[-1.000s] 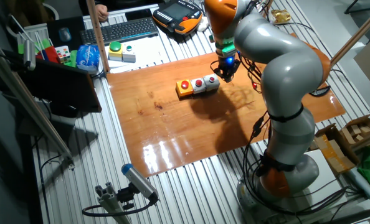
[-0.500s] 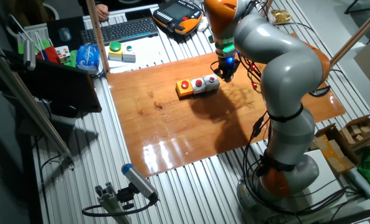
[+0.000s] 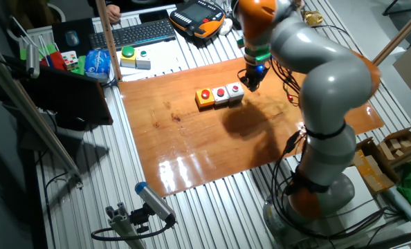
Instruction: Press three buttons from left to right in sequence
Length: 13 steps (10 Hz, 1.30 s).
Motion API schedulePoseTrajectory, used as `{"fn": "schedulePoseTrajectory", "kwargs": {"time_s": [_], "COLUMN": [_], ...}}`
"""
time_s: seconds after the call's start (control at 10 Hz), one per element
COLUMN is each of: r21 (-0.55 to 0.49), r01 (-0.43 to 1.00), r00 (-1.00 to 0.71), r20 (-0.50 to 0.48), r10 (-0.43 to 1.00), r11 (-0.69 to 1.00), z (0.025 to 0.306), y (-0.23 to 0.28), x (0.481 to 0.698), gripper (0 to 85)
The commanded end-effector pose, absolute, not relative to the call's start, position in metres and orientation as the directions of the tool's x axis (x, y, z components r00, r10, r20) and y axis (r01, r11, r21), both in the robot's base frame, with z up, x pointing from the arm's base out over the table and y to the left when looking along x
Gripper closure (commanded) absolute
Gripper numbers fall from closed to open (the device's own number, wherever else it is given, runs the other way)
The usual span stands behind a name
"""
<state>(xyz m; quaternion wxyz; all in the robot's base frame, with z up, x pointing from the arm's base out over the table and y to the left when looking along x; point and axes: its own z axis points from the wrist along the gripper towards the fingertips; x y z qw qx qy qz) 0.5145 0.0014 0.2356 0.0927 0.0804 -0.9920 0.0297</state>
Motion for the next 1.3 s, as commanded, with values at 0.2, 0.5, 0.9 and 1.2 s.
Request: {"fn": "schedulePoseTrajectory", "kwargs": {"time_s": [0.2, 0.5, 0.9, 1.2], "r21": [-0.023, -0.074, -0.074, -0.074], "r01": [-0.12, -0.052, -0.039, -0.04], "r00": [-0.99, -0.997, -0.999, -0.999], "r20": [0.079, 0.057, -0.002, -0.01], "r10": [-0.117, -0.048, -0.039, -0.041], "r11": [0.993, 0.996, 0.997, 0.996], "z": [0.236, 0.252, 0.227, 0.209], "y": [0.001, 0.006, 0.006, 0.0], "x": [0.515, 0.537, 0.566, 0.587], "gripper": [84.3, 44.0, 13.0, 10.7]}}
